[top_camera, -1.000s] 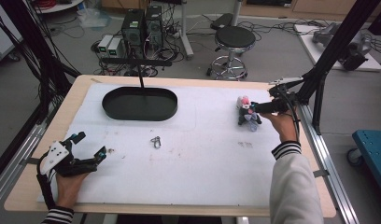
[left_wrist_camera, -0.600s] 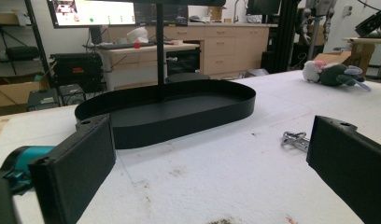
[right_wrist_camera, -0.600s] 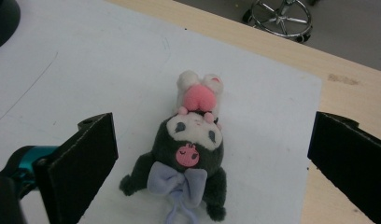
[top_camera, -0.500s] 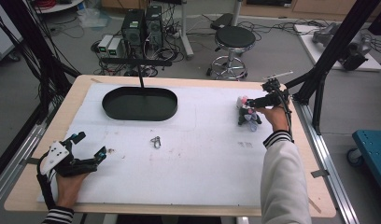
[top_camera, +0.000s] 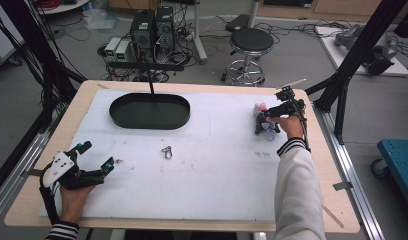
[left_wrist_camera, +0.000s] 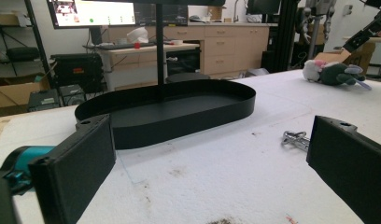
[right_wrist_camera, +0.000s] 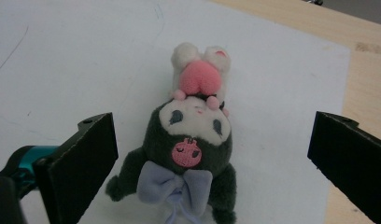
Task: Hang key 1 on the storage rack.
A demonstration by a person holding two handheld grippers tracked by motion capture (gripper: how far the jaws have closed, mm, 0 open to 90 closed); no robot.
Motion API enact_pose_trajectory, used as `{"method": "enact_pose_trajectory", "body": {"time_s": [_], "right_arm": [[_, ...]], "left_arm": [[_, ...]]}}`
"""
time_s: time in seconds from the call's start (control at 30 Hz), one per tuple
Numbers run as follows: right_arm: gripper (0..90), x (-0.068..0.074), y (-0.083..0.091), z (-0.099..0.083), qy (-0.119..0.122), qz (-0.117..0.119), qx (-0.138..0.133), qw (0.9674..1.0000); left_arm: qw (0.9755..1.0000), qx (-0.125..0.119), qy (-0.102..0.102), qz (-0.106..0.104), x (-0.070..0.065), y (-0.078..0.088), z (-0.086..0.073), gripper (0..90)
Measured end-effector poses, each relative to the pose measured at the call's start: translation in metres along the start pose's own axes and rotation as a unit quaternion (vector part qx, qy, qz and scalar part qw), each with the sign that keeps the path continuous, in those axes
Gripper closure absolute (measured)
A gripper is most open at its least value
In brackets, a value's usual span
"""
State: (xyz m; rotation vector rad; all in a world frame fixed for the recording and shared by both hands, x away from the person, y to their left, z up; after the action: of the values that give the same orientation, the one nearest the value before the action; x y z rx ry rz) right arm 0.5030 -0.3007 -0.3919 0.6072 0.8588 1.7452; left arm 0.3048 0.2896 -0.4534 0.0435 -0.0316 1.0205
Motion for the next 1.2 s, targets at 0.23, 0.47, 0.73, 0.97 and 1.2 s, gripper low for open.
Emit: {"method": "enact_pose_trajectory", "body": {"time_s": [0.23,0.47,0.73,0.97,1.2], "right_arm": [[0.8,0.002,-0.017,-0.003,0.003,0.003,0.019,0.9998],[0.7,0.004,-0.028,-0.004,0.008,-0.003,0.034,0.9994],[0.7,0.007,-0.037,-0.006,0.002,-0.001,0.044,0.9990],[0.8,0.006,-0.046,-0.010,-0.004,-0.005,0.058,0.9983],[0.8,0.008,-0.053,-0.012,-0.006,-0.006,0.071,0.9975]], "left_arm": [[1.0000,0.000,0.000,0.000,0.000,0.000,0.000,1.7],[1.0000,0.000,0.000,0.000,0.000,0.000,0.000,1.7],[1.0000,-0.001,0.001,0.001,0.000,0.000,0.000,1.7],[1.0000,0.000,0.000,0.000,0.000,0.000,0.000,1.7],[1.0000,-0.001,0.001,0.001,0.000,0.000,0.000,1.7]]}}
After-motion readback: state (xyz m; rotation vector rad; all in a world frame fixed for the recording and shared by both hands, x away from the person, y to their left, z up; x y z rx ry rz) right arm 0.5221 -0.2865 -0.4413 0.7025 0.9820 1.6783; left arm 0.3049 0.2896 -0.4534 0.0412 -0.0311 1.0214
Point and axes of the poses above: each handheld gripper's, and its own axes: y roughly backward along the jaws, z roughly out of its top, x roughly to its left, the point moved 4 cm from there along -y, roughly forward along the jaws, and after that the axes turned 2 degrees about -y, right-handed, at the moved point
